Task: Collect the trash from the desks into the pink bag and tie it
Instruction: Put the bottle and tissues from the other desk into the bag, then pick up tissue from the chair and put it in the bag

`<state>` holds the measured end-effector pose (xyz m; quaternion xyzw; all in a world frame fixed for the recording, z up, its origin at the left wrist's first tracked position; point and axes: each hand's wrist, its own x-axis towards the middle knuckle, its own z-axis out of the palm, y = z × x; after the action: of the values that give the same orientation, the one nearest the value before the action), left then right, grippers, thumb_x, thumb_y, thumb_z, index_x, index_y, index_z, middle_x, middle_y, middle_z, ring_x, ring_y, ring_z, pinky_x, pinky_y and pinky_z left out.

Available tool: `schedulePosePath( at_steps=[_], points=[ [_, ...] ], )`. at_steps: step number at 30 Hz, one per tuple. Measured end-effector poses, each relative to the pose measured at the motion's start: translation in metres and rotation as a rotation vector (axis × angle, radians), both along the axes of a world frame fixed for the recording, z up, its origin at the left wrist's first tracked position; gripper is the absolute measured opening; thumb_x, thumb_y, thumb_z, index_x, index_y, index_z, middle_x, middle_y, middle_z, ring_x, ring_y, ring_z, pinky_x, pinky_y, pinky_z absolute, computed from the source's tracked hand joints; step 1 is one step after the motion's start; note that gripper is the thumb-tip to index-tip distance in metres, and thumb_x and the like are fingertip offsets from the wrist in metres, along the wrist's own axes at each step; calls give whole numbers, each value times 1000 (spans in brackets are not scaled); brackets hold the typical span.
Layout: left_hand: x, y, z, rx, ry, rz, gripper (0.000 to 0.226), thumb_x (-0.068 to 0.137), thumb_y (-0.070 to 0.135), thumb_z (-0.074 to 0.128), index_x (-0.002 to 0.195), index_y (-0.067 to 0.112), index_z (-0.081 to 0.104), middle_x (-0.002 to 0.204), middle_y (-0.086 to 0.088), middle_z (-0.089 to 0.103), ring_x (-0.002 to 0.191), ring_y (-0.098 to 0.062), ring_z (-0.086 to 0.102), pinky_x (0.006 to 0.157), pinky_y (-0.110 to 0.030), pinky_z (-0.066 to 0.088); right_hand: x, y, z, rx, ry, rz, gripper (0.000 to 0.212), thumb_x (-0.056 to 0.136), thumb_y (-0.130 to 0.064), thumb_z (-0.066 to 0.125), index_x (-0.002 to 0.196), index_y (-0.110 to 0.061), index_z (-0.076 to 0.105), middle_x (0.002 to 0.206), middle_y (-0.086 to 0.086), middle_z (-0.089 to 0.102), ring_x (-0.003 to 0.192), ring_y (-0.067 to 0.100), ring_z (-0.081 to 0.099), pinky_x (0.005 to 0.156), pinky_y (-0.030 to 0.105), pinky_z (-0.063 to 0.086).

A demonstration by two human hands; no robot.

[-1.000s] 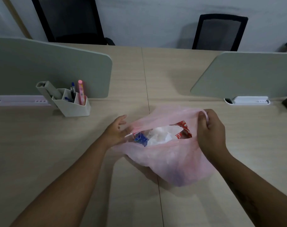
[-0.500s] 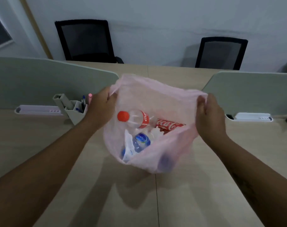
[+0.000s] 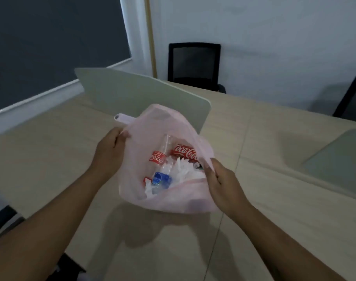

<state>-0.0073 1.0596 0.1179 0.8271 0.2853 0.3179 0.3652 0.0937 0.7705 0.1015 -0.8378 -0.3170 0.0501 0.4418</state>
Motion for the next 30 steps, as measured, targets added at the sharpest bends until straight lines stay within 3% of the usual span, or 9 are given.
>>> schedulePosePath(
  at_steps=[4,8,12,15,17,20,23,27,30],
  points=[
    [-74,-4,-38,-102,52,51,22,104,34,44,92,30,62,69,17,63,59,-2,55,56,-14,44,-33,26,-47,-249,-258,296,38,102,-36,34,134,-27,53,130,4,53,114,22,47,97,37,43],
    [-159,-18,-90,-256,207,253,21,101,48,42,109,36,57,99,13,65,87,-9,61,66,-20,43,-62,56,-87,-378,-437,584,46,101,-39,30,147,-37,36,159,4,28,145,32,23,119,45,18],
    [-230,-35,-149,-373,434,374,29,102,31,49,124,13,56,110,-6,62,98,-22,58,74,-29,47,-88,98,-128,-548,-504,742,49,101,-42,22,149,-38,30,162,-2,19,150,30,10,120,49,7],
    [-269,-50,-191,-360,676,375,29,103,30,43,109,6,57,104,-14,62,96,-29,60,81,-38,52,-111,128,-160,-658,-520,787,49,99,-39,28,145,-31,42,158,2,32,146,37,22,117,53,20],
    [-289,-61,-218,-303,952,340,36,103,39,36,121,13,54,116,-9,61,108,-28,56,88,-36,48,-127,143,-180,-709,-565,783,50,95,-37,31,141,-28,50,151,7,43,139,41,35,111,56,32],
    [-307,-61,-245,-77,1335,316,57,101,52,30,153,30,26,158,-4,33,143,-28,26,112,-40,23,-145,168,-199,-698,-565,762,53,95,-36,32,148,-30,39,157,5,32,144,36,29,115,53,25],
    [-321,-38,-255,23,1530,283,64,99,58,22,157,31,15,164,-9,16,149,-33,10,118,-50,0,-157,204,-207,-653,-562,703,52,95,-35,34,146,-28,40,157,5,33,144,36,27,116,53,21],
    [-348,-11,-263,122,1667,210,65,99,58,19,156,28,20,163,-15,18,148,-39,9,116,-58,-7,-170,240,-208,-644,-584,686,52,94,-34,37,145,-26,42,158,5,32,146,35,24,116,53,20],
    [-364,-3,-273,141,1613,181,65,99,56,24,155,24,26,161,-19,20,147,-41,10,116,-61,-6,-173,258,-208,-651,-620,695,55,93,-34,35,147,-25,38,158,6,31,146,35,22,117,52,18]
  ],
)
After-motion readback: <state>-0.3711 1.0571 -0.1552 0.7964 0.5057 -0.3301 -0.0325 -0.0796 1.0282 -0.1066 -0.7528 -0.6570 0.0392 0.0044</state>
